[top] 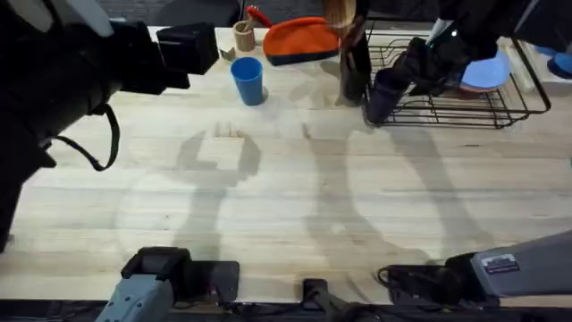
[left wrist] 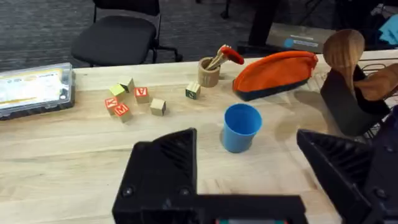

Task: Pick up the cup on the table and put them onto the rack.

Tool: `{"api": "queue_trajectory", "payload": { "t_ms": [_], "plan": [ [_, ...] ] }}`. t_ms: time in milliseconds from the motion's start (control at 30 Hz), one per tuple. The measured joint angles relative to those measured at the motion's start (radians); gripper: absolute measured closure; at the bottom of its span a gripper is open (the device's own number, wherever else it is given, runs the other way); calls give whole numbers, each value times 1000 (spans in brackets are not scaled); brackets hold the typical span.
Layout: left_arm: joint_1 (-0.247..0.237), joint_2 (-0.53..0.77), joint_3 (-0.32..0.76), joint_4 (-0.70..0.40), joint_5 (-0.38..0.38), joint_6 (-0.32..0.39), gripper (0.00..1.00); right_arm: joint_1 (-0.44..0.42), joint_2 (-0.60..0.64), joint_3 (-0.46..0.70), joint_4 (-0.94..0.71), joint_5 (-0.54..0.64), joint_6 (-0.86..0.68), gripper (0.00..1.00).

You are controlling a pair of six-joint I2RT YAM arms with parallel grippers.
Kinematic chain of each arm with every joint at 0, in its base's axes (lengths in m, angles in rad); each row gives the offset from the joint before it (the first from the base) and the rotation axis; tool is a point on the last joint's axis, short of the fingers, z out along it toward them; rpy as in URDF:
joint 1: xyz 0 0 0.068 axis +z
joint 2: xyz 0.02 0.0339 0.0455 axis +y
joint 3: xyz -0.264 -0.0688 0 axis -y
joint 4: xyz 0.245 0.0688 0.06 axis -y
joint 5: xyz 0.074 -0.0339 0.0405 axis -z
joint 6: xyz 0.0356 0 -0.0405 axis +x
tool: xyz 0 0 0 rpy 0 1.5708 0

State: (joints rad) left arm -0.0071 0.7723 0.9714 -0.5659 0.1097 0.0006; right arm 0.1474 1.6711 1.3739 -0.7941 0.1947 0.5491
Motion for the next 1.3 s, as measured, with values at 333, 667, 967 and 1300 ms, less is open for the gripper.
{"api": "queue_trajectory", "payload": {
  "t_ms": [333, 667, 967, 1300],
  "plan": [
    [0, 0, 0, 0, 0, 0, 8, 0, 0, 0, 7, 0, -3, 968],
    [0, 0, 0, 0, 0, 0, 8, 0, 0, 0, 23, 1, -4, 969],
    [0, 0, 0, 0, 0, 0, 8, 0, 0, 0, 38, 1, -8, 969],
    [0, 0, 0, 0, 0, 0, 8, 0, 0, 0, 32, 3, -8, 969]
  ]
}}
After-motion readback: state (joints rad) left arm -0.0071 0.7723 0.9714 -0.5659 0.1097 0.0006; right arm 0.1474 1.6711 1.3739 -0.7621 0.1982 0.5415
